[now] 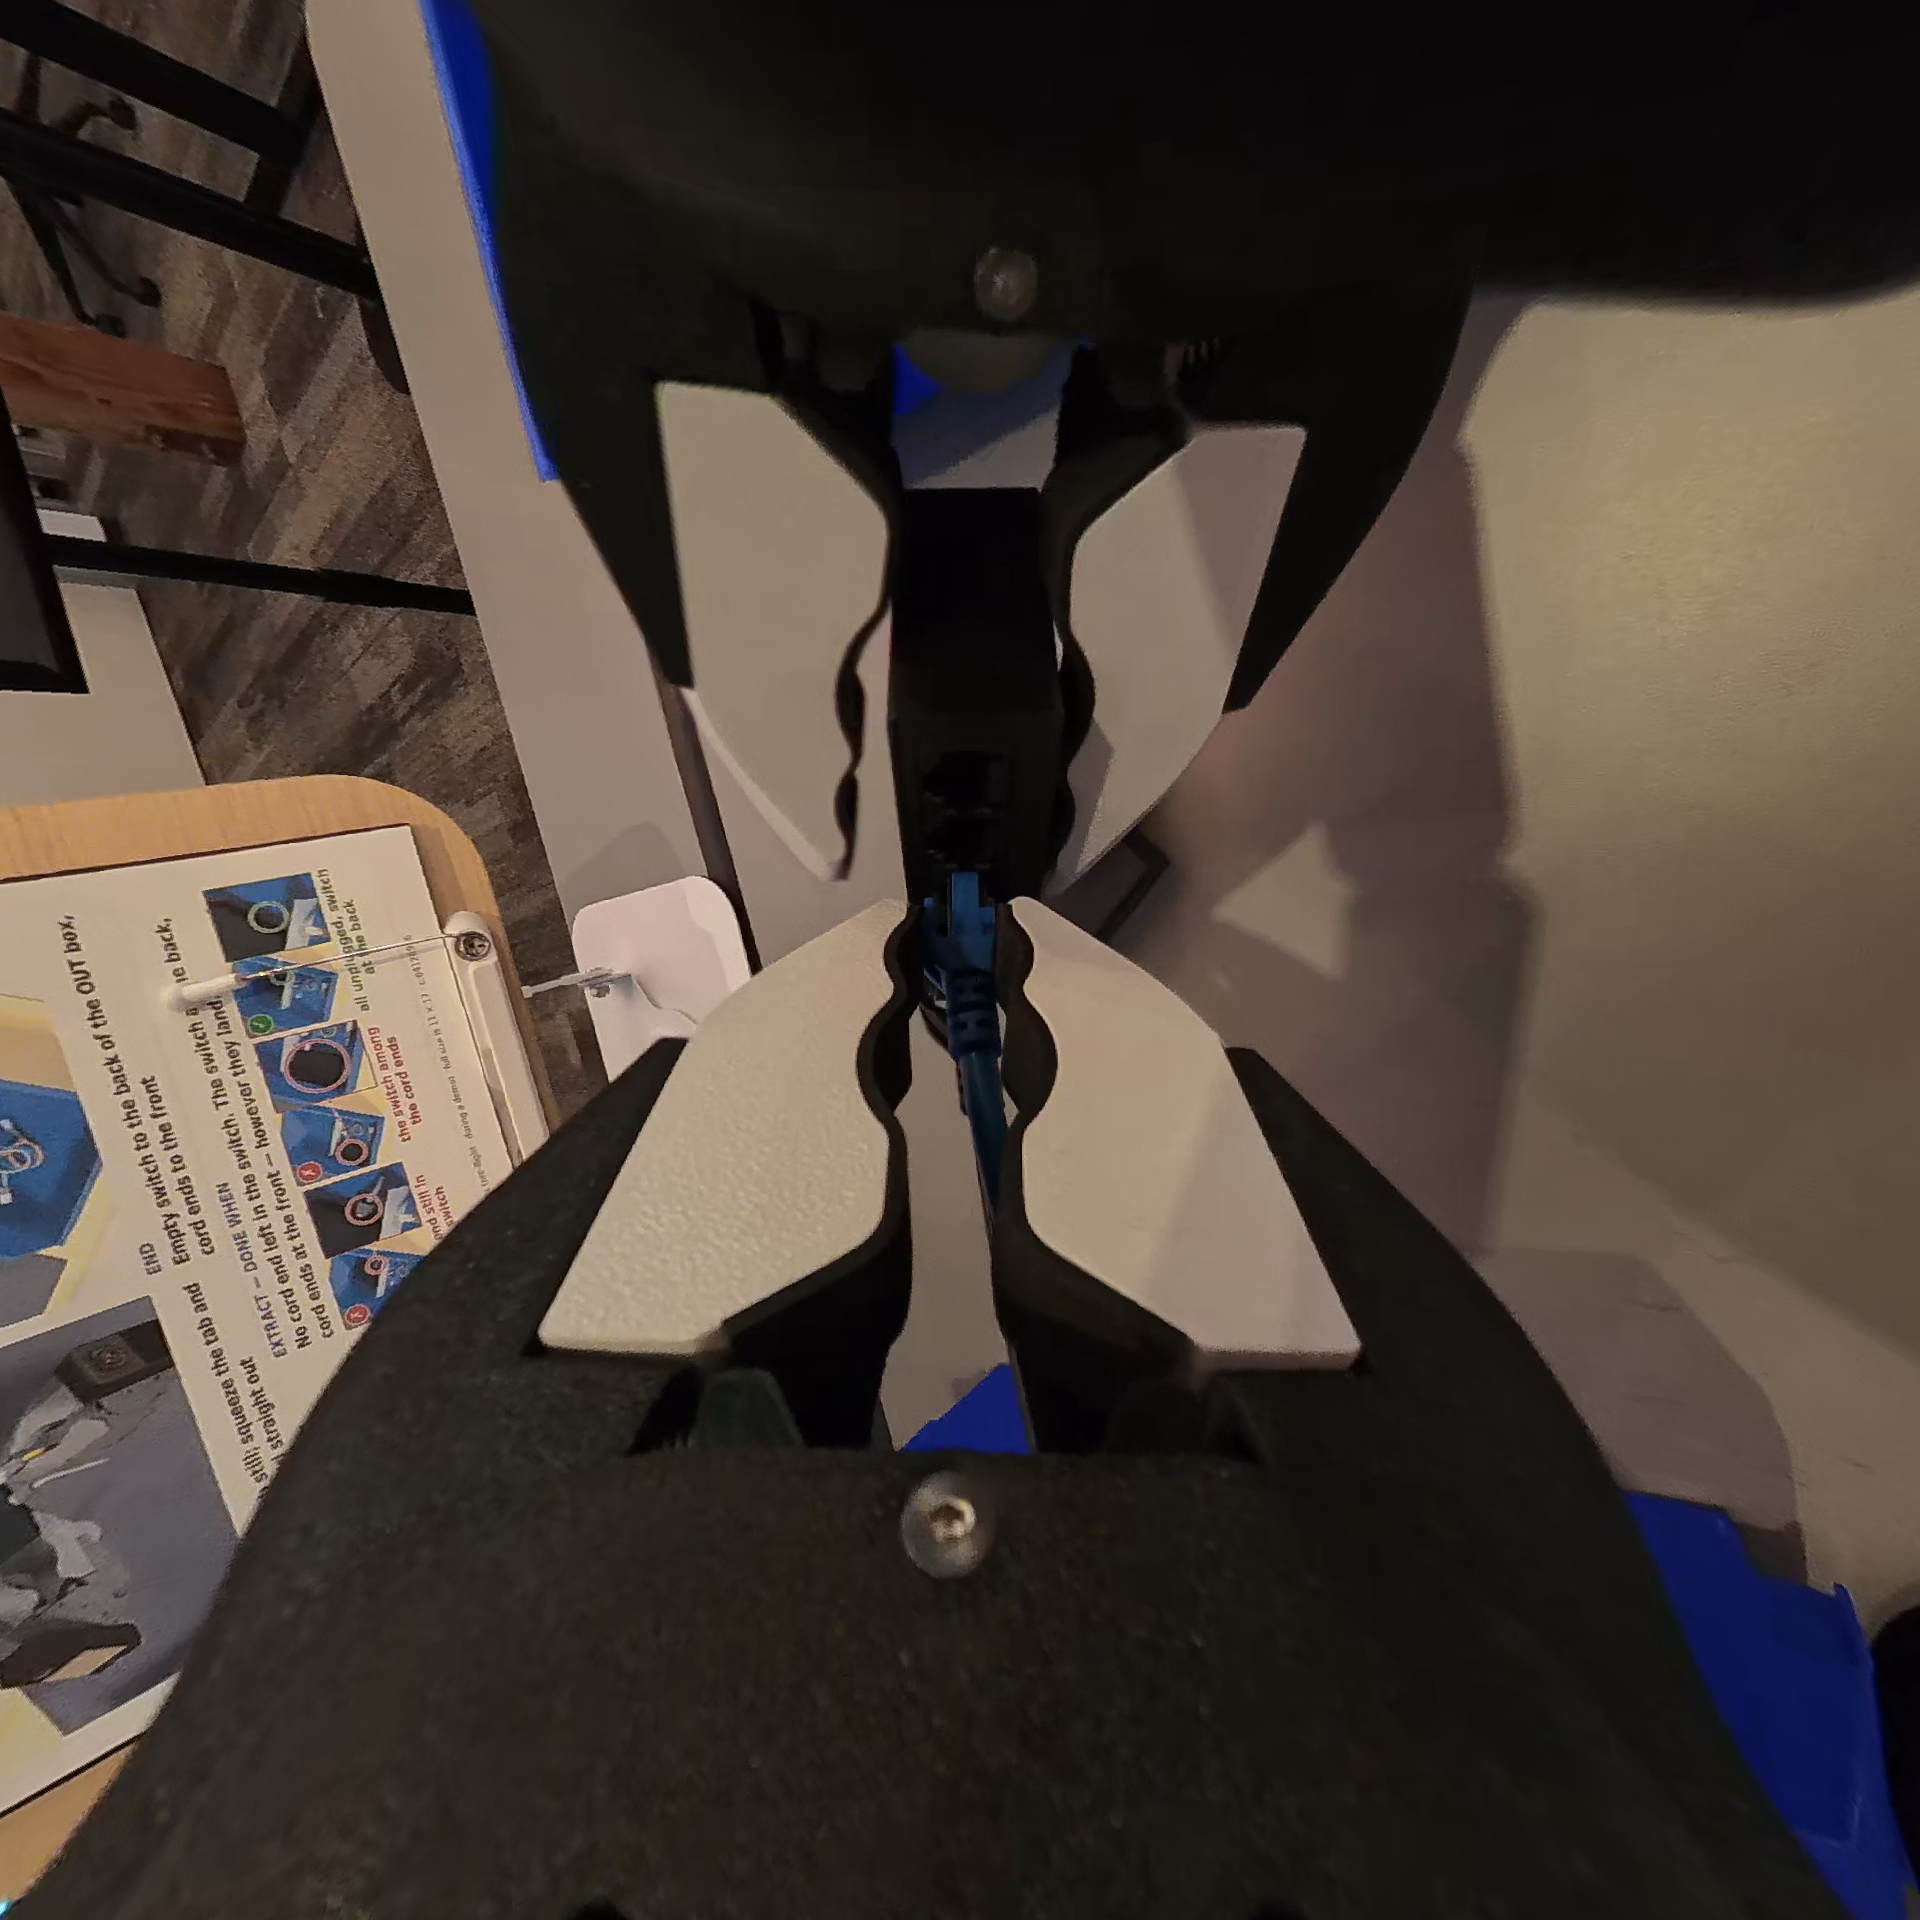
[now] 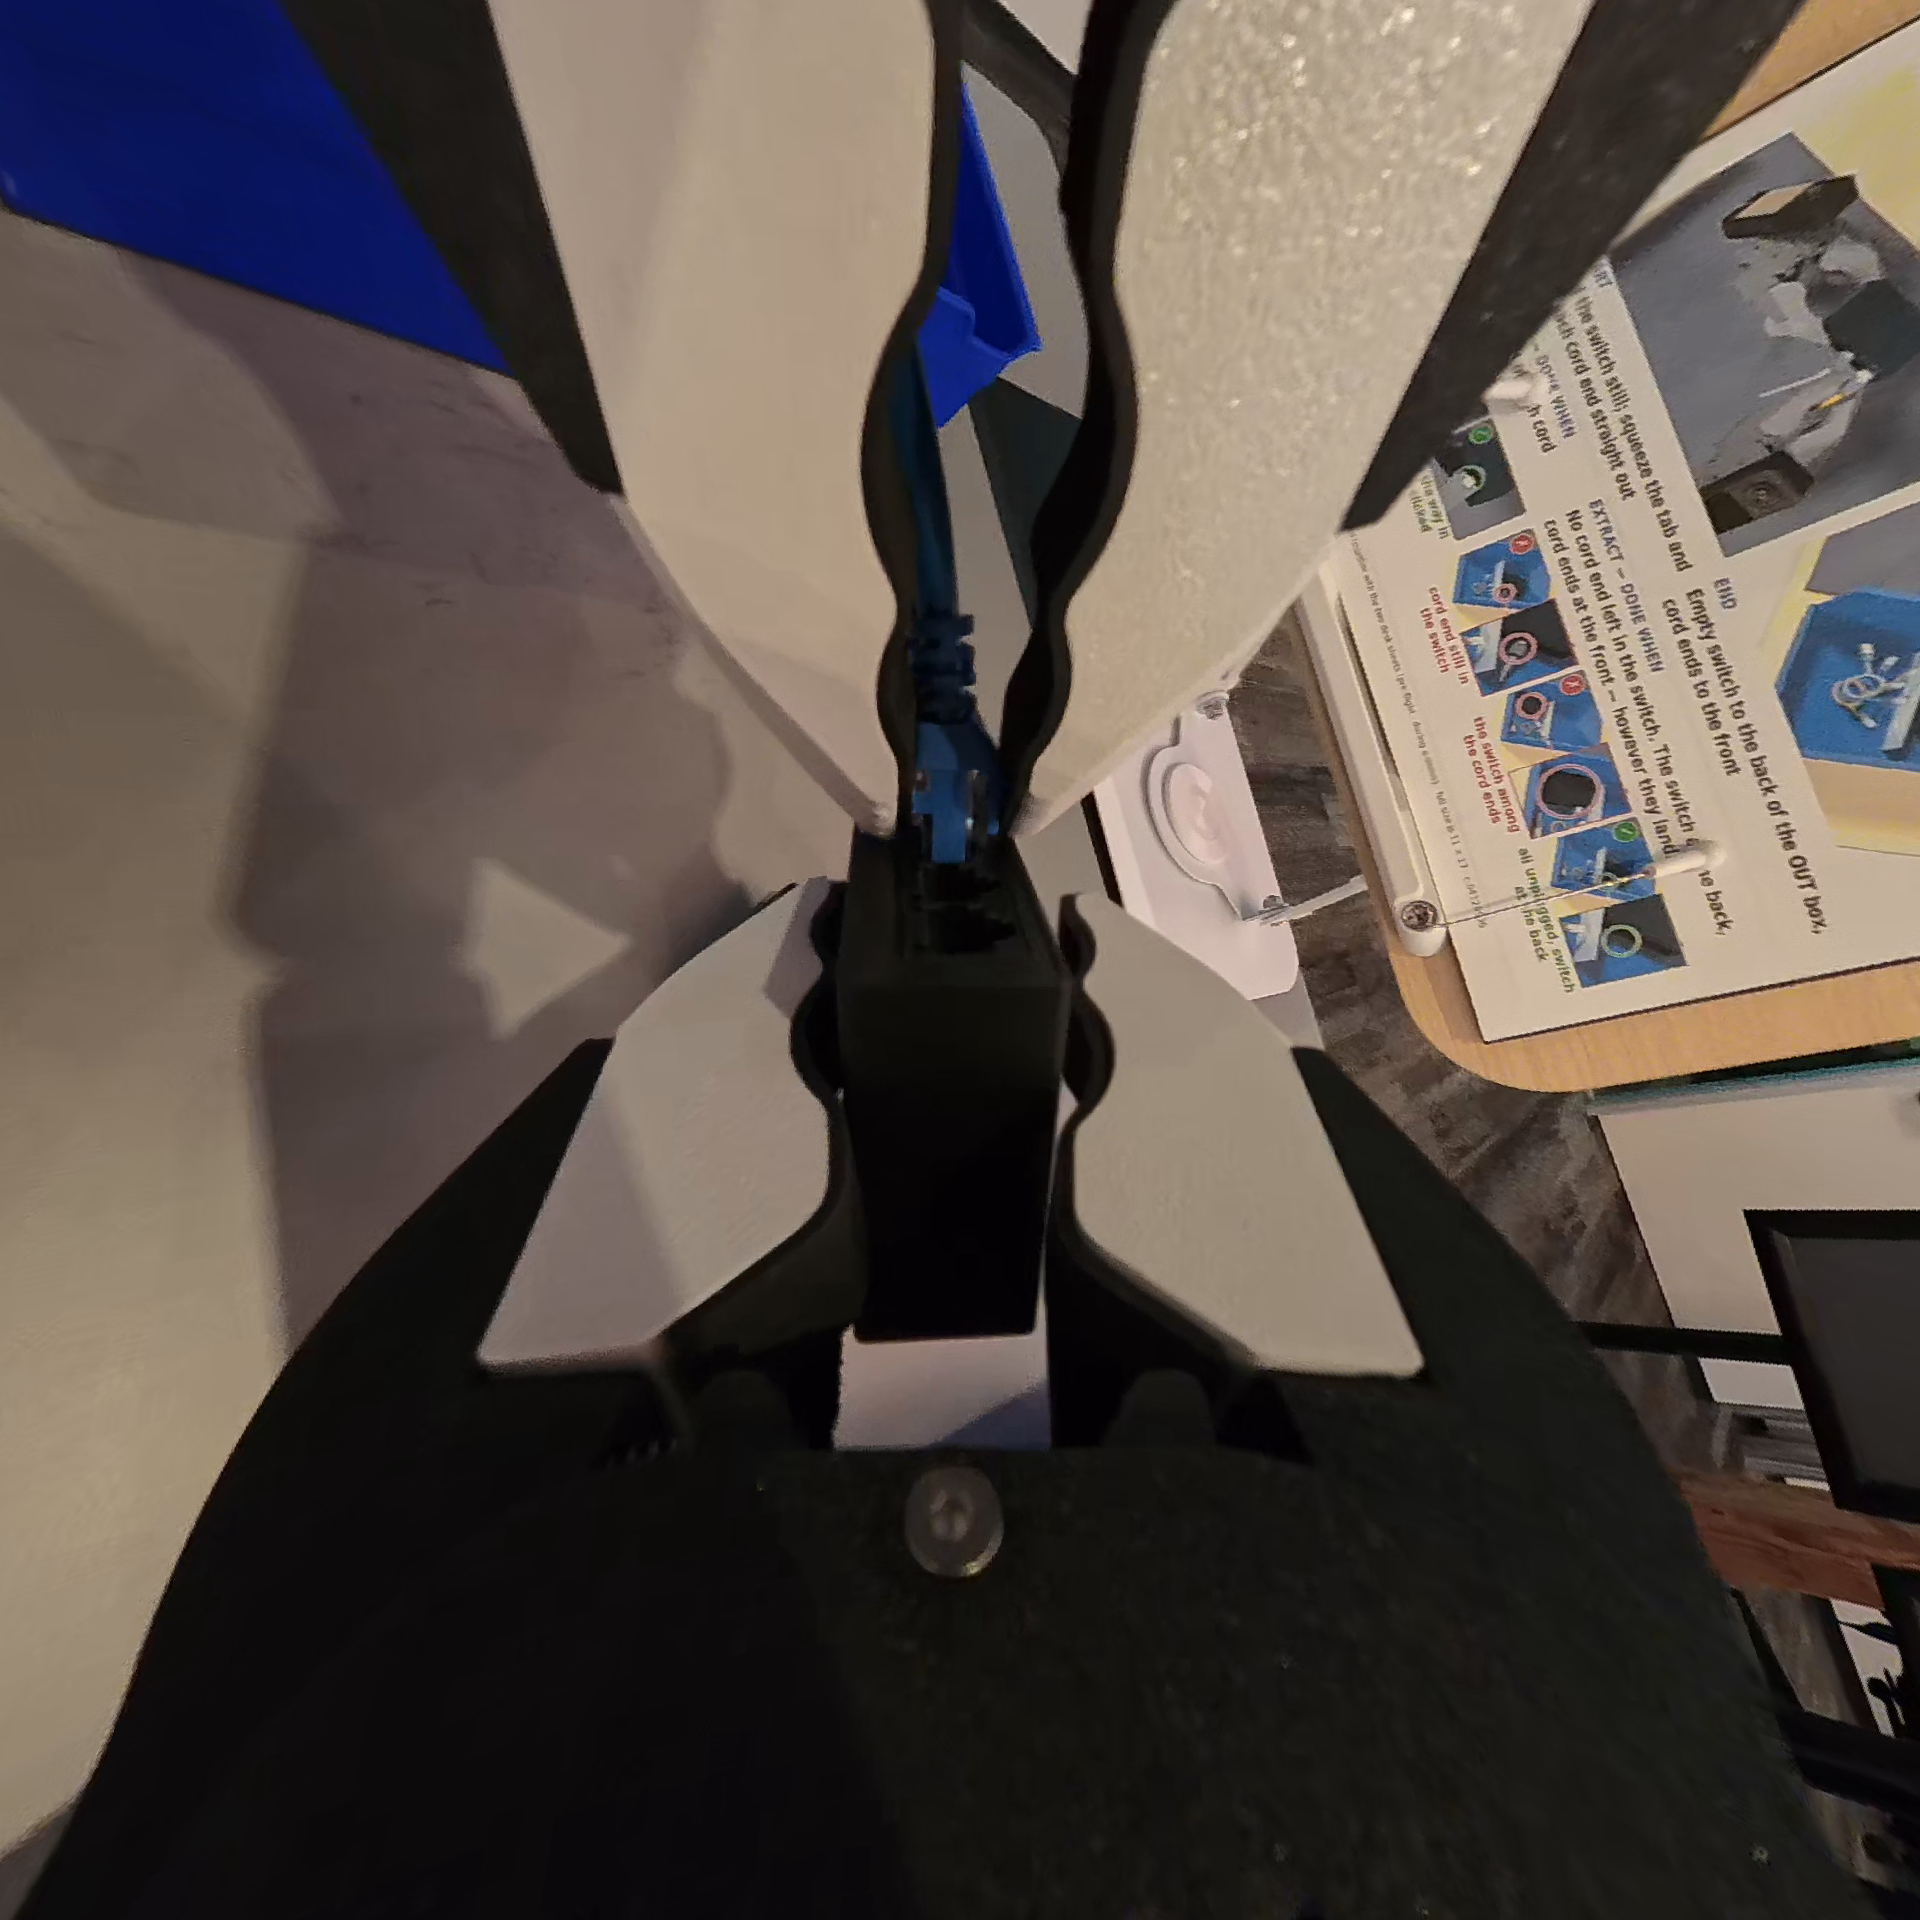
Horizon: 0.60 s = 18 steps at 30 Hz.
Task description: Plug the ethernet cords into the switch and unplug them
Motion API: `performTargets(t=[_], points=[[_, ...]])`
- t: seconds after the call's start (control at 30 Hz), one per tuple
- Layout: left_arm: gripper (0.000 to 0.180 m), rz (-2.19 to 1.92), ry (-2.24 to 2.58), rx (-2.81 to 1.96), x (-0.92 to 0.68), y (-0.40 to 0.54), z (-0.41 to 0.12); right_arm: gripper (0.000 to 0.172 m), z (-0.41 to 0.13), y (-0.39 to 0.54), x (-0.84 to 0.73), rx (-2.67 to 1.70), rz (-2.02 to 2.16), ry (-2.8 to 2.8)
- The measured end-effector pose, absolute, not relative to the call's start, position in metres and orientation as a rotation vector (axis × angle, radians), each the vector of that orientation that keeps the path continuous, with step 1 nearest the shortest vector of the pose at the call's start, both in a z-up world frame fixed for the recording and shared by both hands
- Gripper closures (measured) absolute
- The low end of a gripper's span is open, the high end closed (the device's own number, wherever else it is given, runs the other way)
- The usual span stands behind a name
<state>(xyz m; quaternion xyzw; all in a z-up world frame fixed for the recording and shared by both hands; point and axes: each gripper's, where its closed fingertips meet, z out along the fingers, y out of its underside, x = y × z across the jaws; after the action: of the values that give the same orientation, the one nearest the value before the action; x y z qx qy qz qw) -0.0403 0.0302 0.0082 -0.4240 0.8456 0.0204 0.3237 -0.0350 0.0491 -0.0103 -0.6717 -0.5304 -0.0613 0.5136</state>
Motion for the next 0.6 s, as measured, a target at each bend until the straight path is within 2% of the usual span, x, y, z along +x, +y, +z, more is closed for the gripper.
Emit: performTargets(t=[0.03,0.13,0.23,0.6], points=[[0.168,0.060,2.226,-1.114,-0.041,0.030,0.007,0.132,-0.011,0.049,-0.035,-1.620,-0.150,-1.278],[0.168,0.076,2.222,-1.105,-0.041,0.030,0.008,0.140,-0.013,0.047,-0.038,-1.607,-0.159,-1.301],[0.168,0.079,2.212,-1.093,-0.042,0.029,0.010,0.141,-0.011,0.045,-0.039,-1.593,-0.135,-1.302],[0.168,0.077,2.217,-1.090,-0.051,0.026,0.008,0.141,-0.015,0.040,-0.046,-1.635,-0.112,-1.334]])
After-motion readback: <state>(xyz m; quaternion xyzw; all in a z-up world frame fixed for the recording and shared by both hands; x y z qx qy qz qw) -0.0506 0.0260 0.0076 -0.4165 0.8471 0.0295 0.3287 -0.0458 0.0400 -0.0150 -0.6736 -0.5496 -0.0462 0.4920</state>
